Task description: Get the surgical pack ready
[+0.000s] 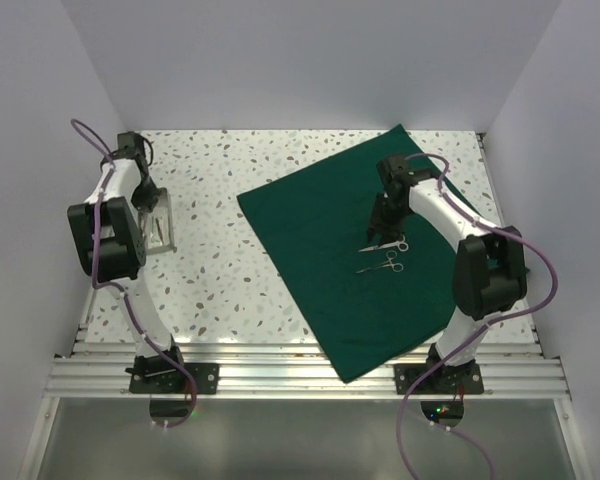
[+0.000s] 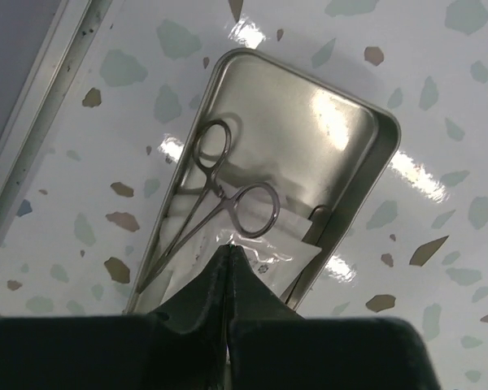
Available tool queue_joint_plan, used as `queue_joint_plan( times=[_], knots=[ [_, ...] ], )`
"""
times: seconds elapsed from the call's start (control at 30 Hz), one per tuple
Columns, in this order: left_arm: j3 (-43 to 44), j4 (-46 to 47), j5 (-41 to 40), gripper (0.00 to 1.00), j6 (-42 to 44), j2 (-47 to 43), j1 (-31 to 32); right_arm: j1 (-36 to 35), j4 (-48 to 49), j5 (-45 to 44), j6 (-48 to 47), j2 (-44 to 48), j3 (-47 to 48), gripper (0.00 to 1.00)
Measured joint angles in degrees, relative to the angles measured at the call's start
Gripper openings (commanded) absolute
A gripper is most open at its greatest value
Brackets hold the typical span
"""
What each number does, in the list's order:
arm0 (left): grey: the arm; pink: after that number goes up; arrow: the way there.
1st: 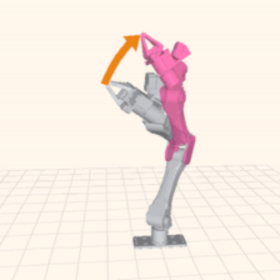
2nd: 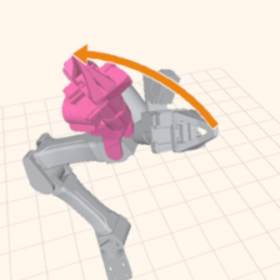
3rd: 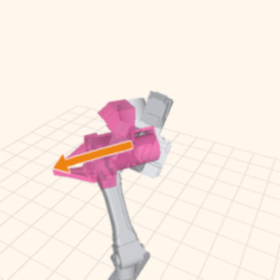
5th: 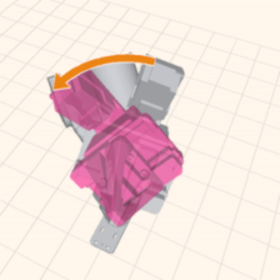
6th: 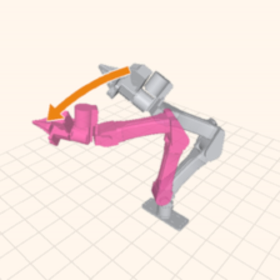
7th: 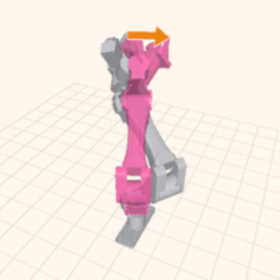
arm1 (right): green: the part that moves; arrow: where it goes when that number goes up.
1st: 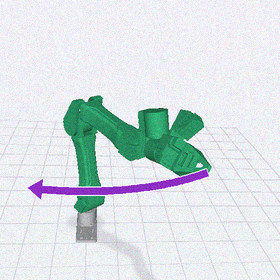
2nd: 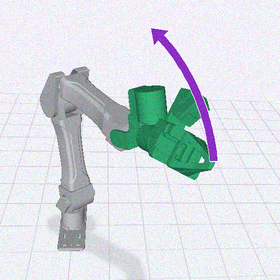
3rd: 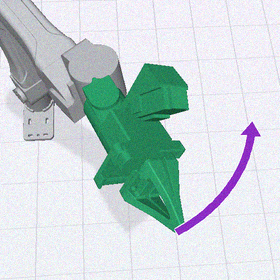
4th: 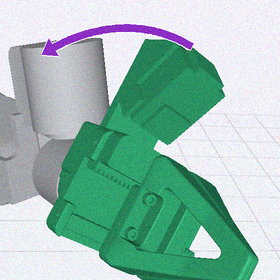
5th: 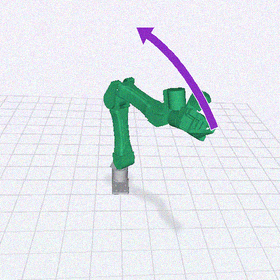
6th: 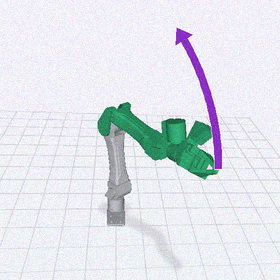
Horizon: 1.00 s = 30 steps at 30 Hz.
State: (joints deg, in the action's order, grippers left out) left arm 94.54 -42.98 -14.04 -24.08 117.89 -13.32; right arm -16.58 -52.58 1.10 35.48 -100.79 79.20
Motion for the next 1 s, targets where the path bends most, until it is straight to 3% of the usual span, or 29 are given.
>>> queue_joint_plan(
  times=[0.1, 0.17, 0.37, 0.57, 0.77, 1.0],
  knots=[
    [-0.24, 0.59, 1.55, 0.05, -1.05, 0.83, 0.0, 0.17, -0.79, -0.04, 0.55, -0.63, 0.74, 0.39],
    [-2.84, 2.03, 2.56, 0.2, -1.79, -0.63, 0.02, 0.59, -1.44, -0.11, 2.05, -0.87, 0.81, 0.4],
    [-14.71, 2.27, 8.48, 0.45, -4.09, -11.76, 1.09, 3.19, -2.43, -0.15, 9.11, -1.29, 0.24, 0.41],
    [-19.5, 2.86, 14.36, 0.48, -5.33, -20.7, 7.13, 3.32, -1.75, -0.11, 13.66, -2.34, -4.57, 0.43],
    [-20.39, 3.69, 19.39, 0.49, -5.84, -23.63, 14.27, 0.55, -0.9, -0.52, 17.79, -5.01, -6.88, 0.41],
    [-20.41, 4.79, 22.58, 0.49, -6.4, -23.74, 15.63, -2.27, 0.96, -1.79, 21.66, -5.86, -8.48, 0.4]
  ],
)
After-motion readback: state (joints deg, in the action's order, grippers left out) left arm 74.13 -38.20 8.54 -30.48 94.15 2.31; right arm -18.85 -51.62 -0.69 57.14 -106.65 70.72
